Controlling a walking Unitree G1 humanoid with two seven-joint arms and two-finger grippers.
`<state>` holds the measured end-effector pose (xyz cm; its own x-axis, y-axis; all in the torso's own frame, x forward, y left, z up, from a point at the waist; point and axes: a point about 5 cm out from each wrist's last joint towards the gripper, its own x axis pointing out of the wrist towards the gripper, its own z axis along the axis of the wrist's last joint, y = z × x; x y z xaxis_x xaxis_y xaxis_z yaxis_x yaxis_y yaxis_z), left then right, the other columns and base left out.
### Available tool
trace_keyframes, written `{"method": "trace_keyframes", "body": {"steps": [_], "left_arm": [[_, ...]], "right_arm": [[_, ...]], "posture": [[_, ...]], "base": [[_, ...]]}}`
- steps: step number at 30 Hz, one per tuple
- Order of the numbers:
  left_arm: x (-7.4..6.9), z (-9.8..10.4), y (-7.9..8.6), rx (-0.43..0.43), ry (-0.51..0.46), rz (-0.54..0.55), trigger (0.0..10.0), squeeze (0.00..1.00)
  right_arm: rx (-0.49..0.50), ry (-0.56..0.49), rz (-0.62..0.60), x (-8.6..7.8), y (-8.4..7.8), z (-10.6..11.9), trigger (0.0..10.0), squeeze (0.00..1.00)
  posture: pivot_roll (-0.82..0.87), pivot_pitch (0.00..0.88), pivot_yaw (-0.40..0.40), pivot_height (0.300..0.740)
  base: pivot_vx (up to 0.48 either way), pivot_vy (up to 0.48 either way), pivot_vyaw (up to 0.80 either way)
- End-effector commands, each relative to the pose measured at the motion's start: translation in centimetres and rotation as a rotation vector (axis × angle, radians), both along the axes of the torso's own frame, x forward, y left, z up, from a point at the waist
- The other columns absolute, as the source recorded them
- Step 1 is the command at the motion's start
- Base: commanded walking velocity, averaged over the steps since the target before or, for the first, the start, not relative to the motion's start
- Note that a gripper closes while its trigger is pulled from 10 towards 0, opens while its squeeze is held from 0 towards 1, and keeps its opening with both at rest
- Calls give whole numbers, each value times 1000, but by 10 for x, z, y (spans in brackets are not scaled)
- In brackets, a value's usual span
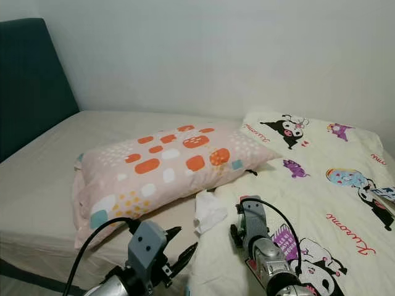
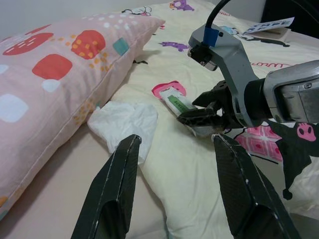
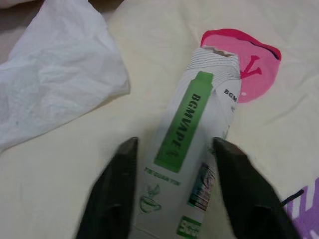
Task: Clean up the room
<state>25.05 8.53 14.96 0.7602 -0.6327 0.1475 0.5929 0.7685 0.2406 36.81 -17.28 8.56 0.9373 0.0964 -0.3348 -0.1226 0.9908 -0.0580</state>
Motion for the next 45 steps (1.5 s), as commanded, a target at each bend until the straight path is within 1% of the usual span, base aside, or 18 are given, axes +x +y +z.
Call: {"method": "trace_keyframes", "body": {"steps": [1,14,15,17,18,21,22,23,36,37,38,39,40,41,42,43,44,45], "left_arm": [[-2,-5,0,31,18,-13,10000,0],[-4,-7,-3,42,29,-45,10000,0],[-4,-7,-3,43,30,-47,10000,0],[-4,-7,-3,43,29,-47,10000,0],[-4,-7,-4,42,29,-47,10000,0],[-4,-7,-3,41,29,-47,10000,0],[-3,-6,-3,40,28,-45,10000,0],[-3,-6,-3,40,28,-46,10000,0],[-2,-5,-2,46,24,-46,10000,0],[-2,-5,-2,48,23,-45,10000,0],[-2,-5,-2,48,23,-45,10000,0],[-2,-5,-2,48,22,-43,10000,0],[-2,-5,-2,48,22,-43,10000,0],[-2,-5,-1,49,21,-39,10000,0],[-2,-5,-1,49,21,-39,10000,0],[-2,-5,-1,50,20,-36,10000,0],[-2,-5,-1,50,20,-36,10000,0],[-1,-5,-1,50,19,-34,10000,0]], "right_arm": [[-1,63,-6,-6,0,-12,10000,0],[5,86,-37,-10,-6,-18,10000,0],[5,88,-39,-10,-6,-18,10000,298],[5,89,-40,-11,-7,-19,10000,298],[4,90,-41,-11,-7,-19,10000,1000],[-2,91,-44,-11,-7,-19,10000,1000],[-9,92,-47,-11,-8,-19,10000,784],[-14,93,-51,-11,-8,-18,10000,0],[-61,111,-62,-13,-13,-21,10000,0],[-57,114,-61,-13,-13,-22,7451,0],[-57,114,-61,-13,-13,-22,7451,0],[-49,116,-59,-14,-13,-23,6510,0],[-49,116,-59,-14,-13,-23,6510,0],[-42,117,-58,-14,-13,-23,3294,0],[-42,117,-58,-14,-13,-23,3294,0],[-36,116,-56,-14,-12,-23,2118,0],[-36,116,-56,-14,-12,-23,2118,0],[-32,115,-54,-14,-12,-23,235,0]], "posture": [[53,234,-14,597],[51,225,-12,597],[50,222,-11,597],[50,224,-11,597],[51,223,-11,597],[51,225,-11,597],[51,225,-11,597],[51,225,-11,597],[54,225,-8,597],[54,227,-8,597],[54,227,-8,597],[54,227,-8,597],[54,227,-8,597],[55,227,-9,597],[55,227,-9,597],[52,225,-8,597],[52,225,-8,597],[54,224,-8,597]], "base": [[0,0,0],[0,0,0],[0,0,0],[0,0,0],[0,0,0],[0,0,0],[0,0,0],[0,0,0],[0,0,0],[0,0,0],[0,0,0],[0,0,0],[0,0,0],[0,0,0],[0,0,0],[0,0,0],[0,0,0],[0,0,0]]}}
